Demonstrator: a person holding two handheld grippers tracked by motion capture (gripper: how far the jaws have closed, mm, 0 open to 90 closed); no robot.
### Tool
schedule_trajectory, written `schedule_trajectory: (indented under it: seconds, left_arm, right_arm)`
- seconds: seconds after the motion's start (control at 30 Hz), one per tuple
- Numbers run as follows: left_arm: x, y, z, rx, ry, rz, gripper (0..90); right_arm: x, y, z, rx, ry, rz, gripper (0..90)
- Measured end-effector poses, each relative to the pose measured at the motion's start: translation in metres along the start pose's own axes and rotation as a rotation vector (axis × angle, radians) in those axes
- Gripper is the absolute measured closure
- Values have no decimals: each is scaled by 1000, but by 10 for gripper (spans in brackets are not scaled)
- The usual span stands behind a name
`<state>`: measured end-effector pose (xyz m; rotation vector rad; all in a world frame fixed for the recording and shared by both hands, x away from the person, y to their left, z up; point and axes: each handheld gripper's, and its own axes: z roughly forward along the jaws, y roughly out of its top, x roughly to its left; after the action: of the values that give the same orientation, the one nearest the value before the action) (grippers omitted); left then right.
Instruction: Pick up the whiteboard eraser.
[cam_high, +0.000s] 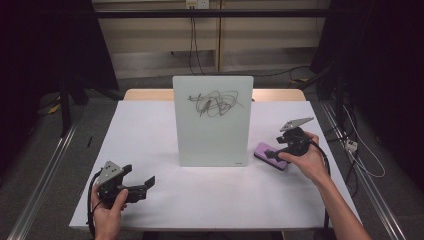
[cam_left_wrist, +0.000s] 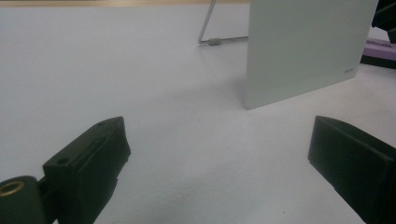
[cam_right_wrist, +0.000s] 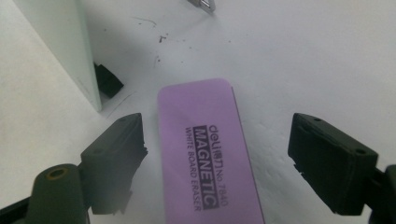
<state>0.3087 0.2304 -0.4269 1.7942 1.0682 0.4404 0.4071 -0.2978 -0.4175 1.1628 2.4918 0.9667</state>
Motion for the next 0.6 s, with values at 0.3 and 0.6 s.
schedule_trajectory:
  seconds: [0.3,0.6]
  left_arm:
    - [2,1,-1,2,-9,13,50]
    - [3,0,-2,13,-14,4,50]
  right_arm:
    - [2,3,5,57,34,-36,267]
    - [6,1,10,142,-1,-111,321]
